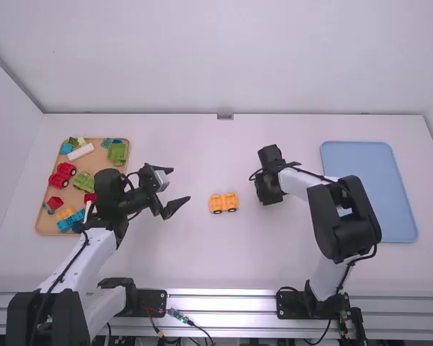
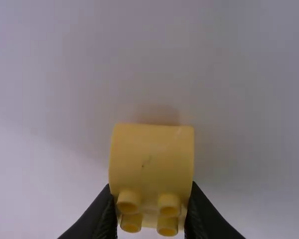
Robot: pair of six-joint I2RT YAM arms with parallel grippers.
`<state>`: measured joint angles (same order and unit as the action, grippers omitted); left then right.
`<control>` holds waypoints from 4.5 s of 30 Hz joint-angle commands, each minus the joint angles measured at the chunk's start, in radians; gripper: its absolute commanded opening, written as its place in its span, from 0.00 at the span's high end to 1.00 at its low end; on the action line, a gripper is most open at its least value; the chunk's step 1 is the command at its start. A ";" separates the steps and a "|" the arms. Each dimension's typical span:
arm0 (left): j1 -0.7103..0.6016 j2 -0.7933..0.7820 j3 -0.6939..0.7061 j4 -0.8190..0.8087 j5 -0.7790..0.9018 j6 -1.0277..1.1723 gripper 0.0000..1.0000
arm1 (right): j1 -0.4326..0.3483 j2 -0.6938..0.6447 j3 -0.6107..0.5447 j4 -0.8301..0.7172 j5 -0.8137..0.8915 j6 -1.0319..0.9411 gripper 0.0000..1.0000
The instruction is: Assemble lego blocks to make yellow taxi
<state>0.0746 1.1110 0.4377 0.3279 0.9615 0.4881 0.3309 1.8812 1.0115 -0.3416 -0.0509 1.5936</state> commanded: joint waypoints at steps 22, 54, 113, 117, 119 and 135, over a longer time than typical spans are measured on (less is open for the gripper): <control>-0.002 0.004 -0.011 0.022 0.085 -0.008 0.01 | -0.059 0.012 0.043 -0.082 -0.110 -0.103 0.01; -0.002 0.004 -0.011 0.021 0.166 0.003 0.01 | -0.056 0.013 0.428 -0.466 0.288 -1.713 0.01; -0.359 0.881 0.291 0.262 -0.074 0.274 0.01 | -0.368 0.014 -0.157 0.176 -0.869 -3.205 0.01; -0.363 0.881 0.274 0.275 -0.075 0.265 0.01 | -0.363 0.021 -0.138 0.147 -0.869 -3.209 0.01; -0.363 0.881 0.245 0.315 -0.081 0.259 0.01 | -0.368 0.060 -0.103 0.144 -0.871 -3.182 0.01; -0.357 0.881 0.031 0.736 -0.108 0.144 0.01 | -0.389 0.296 0.201 -0.318 -0.873 -3.524 0.01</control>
<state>-0.2852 1.9816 0.4808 1.0550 0.8513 0.6456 -0.0566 2.1246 1.1915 -0.6548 -0.9066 -1.9167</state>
